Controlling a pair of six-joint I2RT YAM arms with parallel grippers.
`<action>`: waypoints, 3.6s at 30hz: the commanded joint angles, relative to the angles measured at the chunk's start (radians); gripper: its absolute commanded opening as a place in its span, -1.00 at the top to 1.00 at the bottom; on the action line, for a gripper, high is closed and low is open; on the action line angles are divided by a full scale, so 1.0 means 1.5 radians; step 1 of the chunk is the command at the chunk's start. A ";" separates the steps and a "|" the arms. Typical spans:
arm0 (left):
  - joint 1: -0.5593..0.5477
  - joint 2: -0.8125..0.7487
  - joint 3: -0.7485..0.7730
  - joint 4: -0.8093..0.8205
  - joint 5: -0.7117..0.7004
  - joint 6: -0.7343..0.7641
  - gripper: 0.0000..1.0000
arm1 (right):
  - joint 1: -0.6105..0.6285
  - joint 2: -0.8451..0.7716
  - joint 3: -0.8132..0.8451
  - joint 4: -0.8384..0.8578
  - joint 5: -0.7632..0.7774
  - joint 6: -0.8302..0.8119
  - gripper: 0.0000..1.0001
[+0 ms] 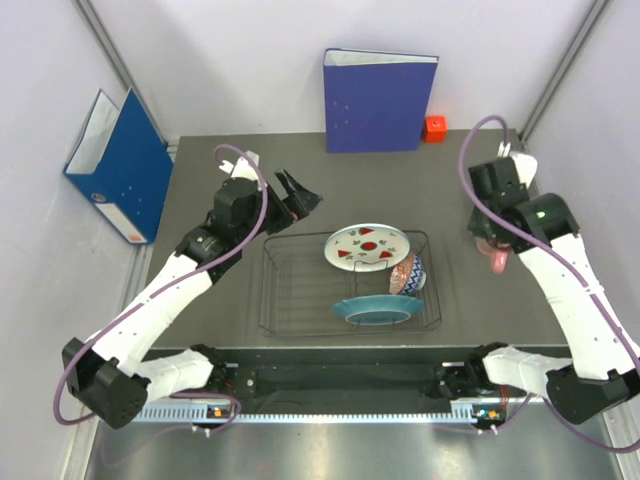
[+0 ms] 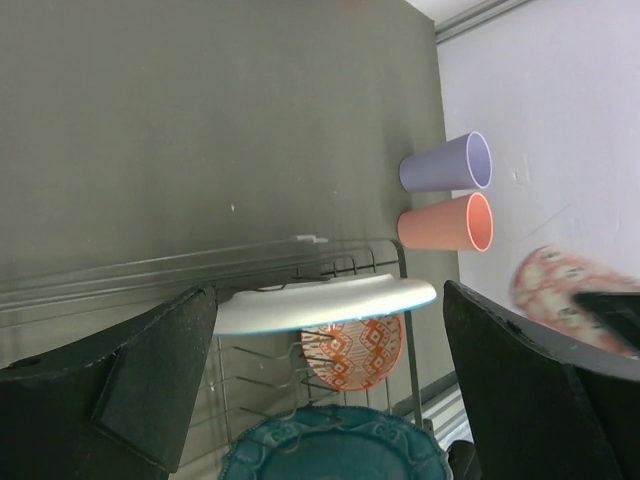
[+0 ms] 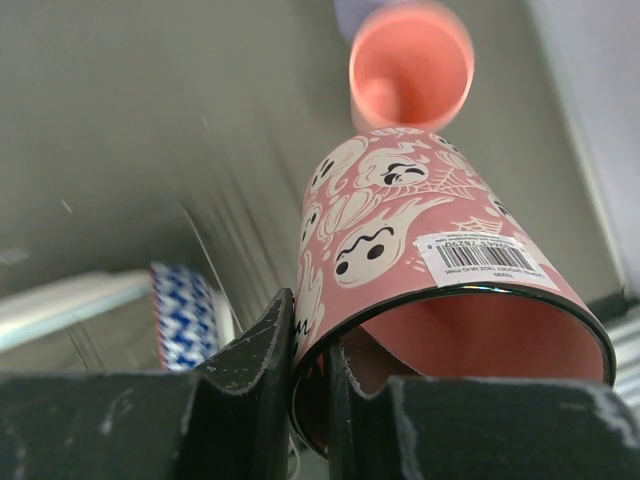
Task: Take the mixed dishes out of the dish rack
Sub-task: Place the cup at the center of the board, then pick up the plate from the dish rack.
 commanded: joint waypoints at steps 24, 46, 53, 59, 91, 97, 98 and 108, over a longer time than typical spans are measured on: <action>0.002 -0.049 -0.053 -0.022 -0.029 0.019 -0.98 | -0.272 -0.009 -0.357 0.311 -0.253 -0.010 1.00; 0.002 0.013 -0.043 -0.026 -0.021 0.020 -0.98 | -0.308 0.064 -0.402 0.386 -0.284 -0.018 0.28; 0.002 0.023 -0.039 -0.018 -0.016 0.021 -0.98 | -0.305 0.033 -0.338 0.349 -0.276 -0.022 -0.07; 0.002 0.017 -0.032 -0.020 -0.024 0.039 -0.98 | -0.287 -0.023 -0.249 0.340 -0.281 -0.001 -0.18; -0.044 0.097 0.100 -0.062 0.240 0.640 -0.85 | 0.060 -0.255 -0.427 0.889 -0.413 -0.042 -0.24; -0.060 0.148 0.059 0.015 0.257 0.829 -0.89 | 0.060 -0.304 -0.465 0.893 -0.418 -0.036 -0.23; -0.058 0.153 0.057 0.023 0.258 0.845 -0.90 | 0.060 -0.309 -0.469 0.890 -0.421 -0.036 -0.23; 0.006 0.258 0.129 0.050 0.401 0.929 -0.89 | 0.061 -0.335 -0.507 0.877 -0.430 -0.037 -0.22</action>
